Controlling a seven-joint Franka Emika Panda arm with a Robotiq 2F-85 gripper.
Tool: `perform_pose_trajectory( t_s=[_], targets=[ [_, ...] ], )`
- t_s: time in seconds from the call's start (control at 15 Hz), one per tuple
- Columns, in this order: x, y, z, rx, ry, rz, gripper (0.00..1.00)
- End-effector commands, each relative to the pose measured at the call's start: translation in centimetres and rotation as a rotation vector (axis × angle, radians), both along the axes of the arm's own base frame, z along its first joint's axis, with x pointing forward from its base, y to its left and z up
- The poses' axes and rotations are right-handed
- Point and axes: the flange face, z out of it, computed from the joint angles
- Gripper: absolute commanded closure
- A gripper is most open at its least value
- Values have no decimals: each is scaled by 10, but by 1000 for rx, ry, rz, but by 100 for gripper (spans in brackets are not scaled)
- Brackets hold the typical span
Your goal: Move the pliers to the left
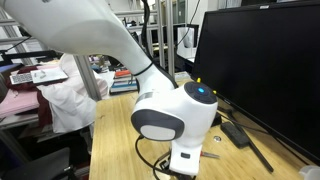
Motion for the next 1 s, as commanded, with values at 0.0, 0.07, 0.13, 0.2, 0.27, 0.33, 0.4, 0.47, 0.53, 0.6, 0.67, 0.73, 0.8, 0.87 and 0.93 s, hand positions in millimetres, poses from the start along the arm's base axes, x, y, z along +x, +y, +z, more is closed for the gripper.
perform_pose_trajectory(
  t_s=[0.0,0.07,0.13,0.2,0.27,0.33,0.4,0.47,0.53,0.6,0.67,0.73,0.8,0.87,0.93],
  targets=[
    [-19,20,25,-45,29,150,90],
    [-22,27,32,-61,18,197,90],
    [-23,33,38,-81,7,239,90],
    [-25,38,45,-94,-9,284,90],
    [-25,45,50,-101,-19,323,90],
    [-26,50,54,-101,-25,352,90],
    [-27,54,57,-101,-33,382,90],
    [-27,58,58,-96,-44,418,90],
    [-27,62,57,-92,-54,457,90],
    [-27,65,56,-82,-69,505,90],
    [-28,67,52,-60,-78,553,90],
    [-30,70,50,-37,-79,592,90],
    [-34,72,46,-17,-77,647,90],
    [-38,74,44,6,-84,712,90],
    [-44,74,42,22,-85,768,90]
  ],
)
